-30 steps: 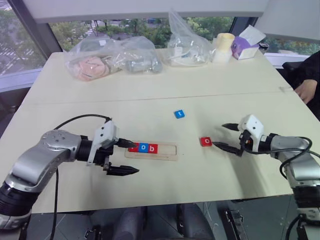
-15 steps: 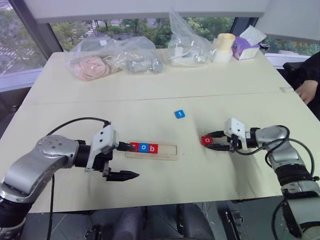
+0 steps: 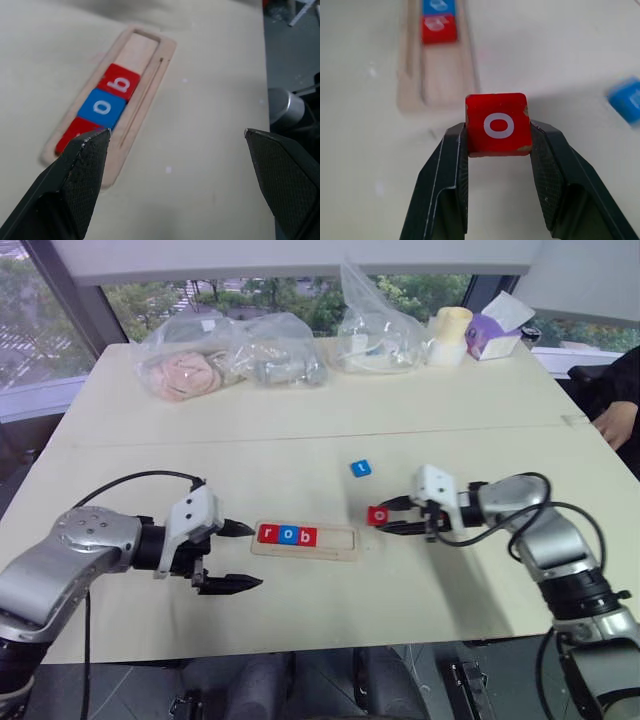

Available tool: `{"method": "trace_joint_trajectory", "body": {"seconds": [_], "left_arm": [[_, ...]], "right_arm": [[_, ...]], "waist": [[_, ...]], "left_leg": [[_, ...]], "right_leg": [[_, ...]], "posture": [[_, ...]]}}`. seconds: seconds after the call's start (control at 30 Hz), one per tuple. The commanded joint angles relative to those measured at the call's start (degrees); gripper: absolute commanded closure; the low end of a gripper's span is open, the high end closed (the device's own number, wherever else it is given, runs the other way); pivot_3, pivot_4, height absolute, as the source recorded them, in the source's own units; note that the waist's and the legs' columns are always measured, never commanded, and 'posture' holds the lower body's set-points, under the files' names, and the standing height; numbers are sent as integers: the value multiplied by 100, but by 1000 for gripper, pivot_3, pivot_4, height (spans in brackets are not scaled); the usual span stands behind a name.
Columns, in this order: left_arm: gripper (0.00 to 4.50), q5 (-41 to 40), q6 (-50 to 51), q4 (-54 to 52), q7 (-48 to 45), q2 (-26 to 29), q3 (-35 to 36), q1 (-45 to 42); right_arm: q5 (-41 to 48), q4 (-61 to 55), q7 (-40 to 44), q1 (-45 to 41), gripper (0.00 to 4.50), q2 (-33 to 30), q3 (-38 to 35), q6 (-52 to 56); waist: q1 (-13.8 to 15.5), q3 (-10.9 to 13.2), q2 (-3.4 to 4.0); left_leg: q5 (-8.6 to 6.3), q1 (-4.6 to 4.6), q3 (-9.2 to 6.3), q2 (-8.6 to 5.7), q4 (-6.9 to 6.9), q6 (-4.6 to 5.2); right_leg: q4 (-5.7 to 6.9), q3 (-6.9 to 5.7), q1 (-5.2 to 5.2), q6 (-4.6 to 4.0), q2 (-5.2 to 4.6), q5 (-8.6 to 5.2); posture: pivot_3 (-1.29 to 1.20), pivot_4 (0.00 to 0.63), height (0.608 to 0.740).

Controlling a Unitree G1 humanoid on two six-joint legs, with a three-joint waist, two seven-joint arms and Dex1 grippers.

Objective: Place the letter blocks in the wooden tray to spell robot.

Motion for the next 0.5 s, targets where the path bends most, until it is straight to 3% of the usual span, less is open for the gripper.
{"method": "trace_joint_trajectory", "body": {"seconds": [0.03, 0.5], "left_arm": [[0, 2, -46, -17, -7, 54, 131, -102], [0, -46, 30, -77, 191, -47, 110, -103]], "right_arm": [[-89, -725, -365, 18, 3363, 137, 311, 601], [-407, -799, -976, -169, 3363, 654, 1099, 973]], "waist": [[12, 0, 0], [-6, -1, -2]], "left_leg": [[0, -2, 0, -1, 0, 0], [0, -8, -1, -4, 0, 1]], "right_leg": [[0, 0, -1, 0, -1, 0], [-5, -1, -5, 1, -2, 1]], "posture": [[0, 150, 740], [0, 150, 740]]}}
